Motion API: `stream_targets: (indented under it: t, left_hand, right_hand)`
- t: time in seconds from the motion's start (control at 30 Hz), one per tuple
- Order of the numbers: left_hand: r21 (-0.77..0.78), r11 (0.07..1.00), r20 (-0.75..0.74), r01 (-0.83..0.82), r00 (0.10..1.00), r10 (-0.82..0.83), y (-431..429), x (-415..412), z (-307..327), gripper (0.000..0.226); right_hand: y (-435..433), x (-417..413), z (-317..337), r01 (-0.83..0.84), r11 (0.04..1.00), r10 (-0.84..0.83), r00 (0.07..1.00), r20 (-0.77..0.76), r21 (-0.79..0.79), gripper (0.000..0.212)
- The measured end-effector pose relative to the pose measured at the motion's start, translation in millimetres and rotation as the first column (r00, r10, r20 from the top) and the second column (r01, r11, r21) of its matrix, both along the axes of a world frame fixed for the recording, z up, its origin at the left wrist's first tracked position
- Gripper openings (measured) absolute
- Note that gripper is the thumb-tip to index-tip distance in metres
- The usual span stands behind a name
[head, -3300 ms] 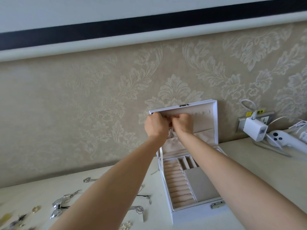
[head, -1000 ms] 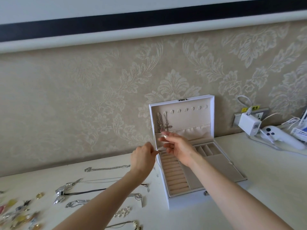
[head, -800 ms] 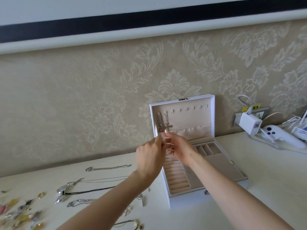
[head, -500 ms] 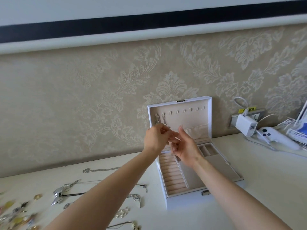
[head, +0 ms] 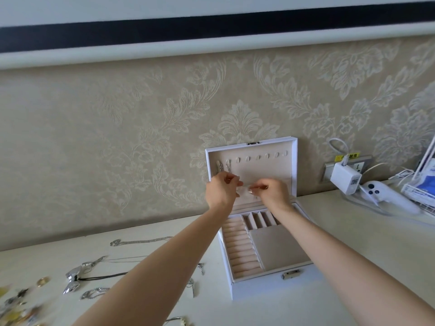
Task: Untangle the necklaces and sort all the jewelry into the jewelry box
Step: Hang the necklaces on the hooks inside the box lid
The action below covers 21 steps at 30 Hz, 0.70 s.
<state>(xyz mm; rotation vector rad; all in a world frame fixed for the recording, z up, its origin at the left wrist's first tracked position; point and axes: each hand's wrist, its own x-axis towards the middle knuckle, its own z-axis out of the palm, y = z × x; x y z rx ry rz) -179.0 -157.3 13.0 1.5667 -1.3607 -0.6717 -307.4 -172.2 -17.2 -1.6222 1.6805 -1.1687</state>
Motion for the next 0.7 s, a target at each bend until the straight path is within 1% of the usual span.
stream_targets:
  t: [0.03, 0.07, 0.1, 0.13, 0.17, 0.2, 0.23, 0.27, 0.3, 0.37, 0.43, 0.47, 0.53, 0.7]
  left_hand:
    - [-0.011, 1.0, -0.015, -0.012, 1.0, 0.012, -2, 0, 1, 0.011]
    - [-0.017, 1.0, -0.02, -0.021, 1.0, 0.021, -4, 0, 2, 0.01]
    - [-0.018, 0.999, -0.002, -0.027, 1.0, 0.027, -5, 0, 3, 0.01]
    - [-0.016, 0.999, 0.054, -0.031, 0.998, 0.032, -6, 1, 4, 0.01]
    - [-0.017, 0.999, 0.148, -0.034, 0.988, 0.036, -8, 1, 4, 0.01]
    - [-0.025, 0.999, 0.257, -0.036, 0.965, 0.041, -9, 1, 4, 0.011]
    - [-0.042, 0.999, 0.357, -0.034, 0.933, 0.047, -10, 1, 4, 0.013]
    - [-0.063, 0.998, 0.438, -0.021, 0.898, 0.047, -12, 1, 3, 0.016]
    - [-0.082, 0.997, 0.502, 0.0, 0.864, 0.041, -13, 0, 1, 0.018]
    - [-0.097, 0.994, 0.594, 0.043, 0.804, 0.023, -14, 0, -1, 0.021]
    - [-0.084, 0.994, 0.652, 0.069, 0.758, 0.002, -15, 1, -5, 0.023]
    - [-0.07, 0.994, 0.672, 0.078, 0.741, -0.011, -15, 1, -7, 0.024]
    - [-0.034, 0.995, 0.698, 0.09, 0.715, -0.04, -15, 1, -11, 0.026]
    - [0.025, 0.997, 0.724, 0.075, 0.686, -0.069, -15, 3, -14, 0.026]
  right_hand:
    - [-4, -1, 3, 0.027, 0.999, -0.03, 0.996, -0.085, -0.04, 0.004]
    - [-8, -3, 7, 0.041, 0.997, -0.048, 0.993, -0.109, -0.068, 0.005]
    - [-12, -3, 10, 0.042, 0.996, -0.049, 0.995, -0.091, -0.078, 0.005]
    - [-15, -3, 14, 0.038, 0.996, -0.041, 0.998, -0.041, -0.078, 0.008]
    - [-17, -1, 17, 0.031, 0.997, -0.029, 0.999, 0.028, -0.077, 0.011]
    - [-19, 1, 18, 0.022, 0.996, -0.015, 0.996, 0.084, -0.081, 0.012]
    - [-21, 4, 19, 0.016, 0.995, -0.006, 0.995, 0.095, -0.1, 0.01]
    - [-22, 6, 19, 0.017, 0.991, -0.01, 0.998, 0.057, -0.132, 0.008]
    - [-22, 8, 18, 0.023, 0.985, -0.026, 1.0, -0.014, -0.172, 0.007]
    - [-20, 9, 16, 0.001, 0.97, -0.052, 0.978, -0.203, -0.242, 0.007]
    - [-18, 9, 13, -0.06, 0.968, -0.049, 0.906, -0.421, -0.242, 0.01]
    - [-17, 8, 11, -0.077, 0.973, -0.04, 0.869, -0.494, -0.216, 0.011]
    - [-17, 7, 7, -0.099, 0.981, -0.008, 0.84, -0.543, -0.167, 0.014]
    - [-19, 4, 8, -0.121, 0.986, 0.046, 0.865, -0.499, -0.118, 0.018]
